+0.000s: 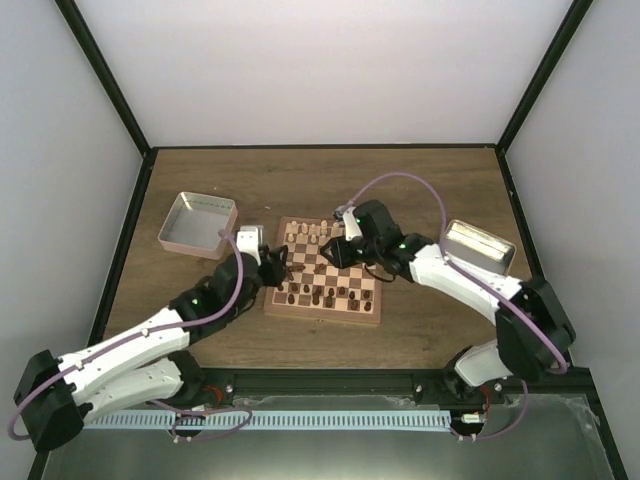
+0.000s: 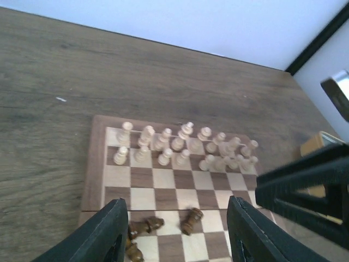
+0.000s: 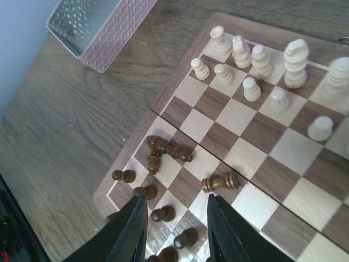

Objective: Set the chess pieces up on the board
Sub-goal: Pick up the chess piece from the chessboard.

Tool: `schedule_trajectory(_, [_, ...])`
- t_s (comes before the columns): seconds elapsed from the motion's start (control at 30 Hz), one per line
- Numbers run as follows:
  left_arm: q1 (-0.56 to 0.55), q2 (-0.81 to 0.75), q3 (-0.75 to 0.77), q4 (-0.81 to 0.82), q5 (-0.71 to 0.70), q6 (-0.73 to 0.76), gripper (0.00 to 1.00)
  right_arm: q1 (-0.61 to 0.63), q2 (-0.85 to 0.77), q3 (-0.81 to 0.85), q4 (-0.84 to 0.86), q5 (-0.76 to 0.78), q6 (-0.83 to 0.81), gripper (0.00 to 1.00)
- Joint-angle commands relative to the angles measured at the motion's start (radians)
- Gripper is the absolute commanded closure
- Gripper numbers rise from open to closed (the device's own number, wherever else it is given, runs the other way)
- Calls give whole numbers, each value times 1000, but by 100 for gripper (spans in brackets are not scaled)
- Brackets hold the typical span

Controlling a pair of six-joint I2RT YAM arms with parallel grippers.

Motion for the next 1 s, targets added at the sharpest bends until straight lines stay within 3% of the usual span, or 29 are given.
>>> schedule_trajectory(0.0, [137, 47, 56, -85, 178, -26, 49, -3, 100, 76, 22, -27, -121, 68])
schedule_trajectory(0.3, [227, 127, 87, -88, 318, -26, 50, 20, 265, 170, -142, 202, 120, 66])
schedule_trajectory(0.53, [234, 73, 62, -146, 177, -47, 49, 75, 339, 222, -183, 311, 276, 64])
schedule_trajectory(0.6, [232, 45, 54, -160, 140, -46, 48, 95, 357, 235, -198, 342, 309, 58])
schedule_trajectory(0.7, [233, -9, 35, -169, 94, -41, 46, 120, 384, 263, -233, 402, 369, 56])
schedule_trajectory(0.97, [233, -88, -4, -170, 92, 4, 45, 169, 475, 372, -318, 473, 443, 57])
